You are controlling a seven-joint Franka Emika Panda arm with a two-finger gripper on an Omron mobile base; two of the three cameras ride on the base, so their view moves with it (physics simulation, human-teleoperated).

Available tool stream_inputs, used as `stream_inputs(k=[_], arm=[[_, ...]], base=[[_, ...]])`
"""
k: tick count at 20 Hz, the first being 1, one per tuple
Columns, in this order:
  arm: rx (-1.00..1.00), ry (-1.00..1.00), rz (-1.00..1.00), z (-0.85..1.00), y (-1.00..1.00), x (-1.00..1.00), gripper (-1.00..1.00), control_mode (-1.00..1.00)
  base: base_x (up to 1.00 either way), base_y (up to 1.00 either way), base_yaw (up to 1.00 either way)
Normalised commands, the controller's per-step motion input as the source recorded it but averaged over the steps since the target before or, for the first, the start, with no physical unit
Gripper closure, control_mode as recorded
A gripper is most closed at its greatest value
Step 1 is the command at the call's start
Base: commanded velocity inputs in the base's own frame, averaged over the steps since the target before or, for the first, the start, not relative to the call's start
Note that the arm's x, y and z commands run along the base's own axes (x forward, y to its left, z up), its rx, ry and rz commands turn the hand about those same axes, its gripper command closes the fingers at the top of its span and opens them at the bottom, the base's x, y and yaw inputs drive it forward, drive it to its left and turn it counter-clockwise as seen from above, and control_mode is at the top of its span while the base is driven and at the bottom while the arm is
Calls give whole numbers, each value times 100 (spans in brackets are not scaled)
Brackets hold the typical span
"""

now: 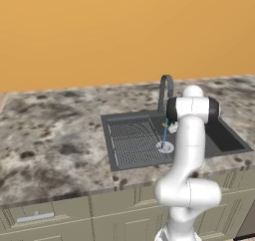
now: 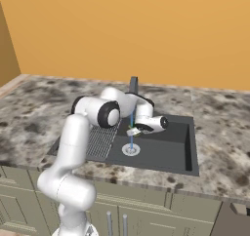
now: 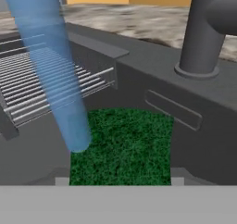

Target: Soak the sponge with water for a few seconds and then drop it inside the sink.

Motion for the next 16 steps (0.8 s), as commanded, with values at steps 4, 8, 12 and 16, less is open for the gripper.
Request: stream_inputs(k=[4,8,12,16], arm=[[0,0,0,-14,0,27,100,-100],[1,0,0,0,0,-4,100,-100],[2,0,0,0,0,-14,100,-100],[4,0,0,0,0,-36,100,-100]], base=[[0,0,0],[0,0,0],[0,0,0],[0,0,0]])
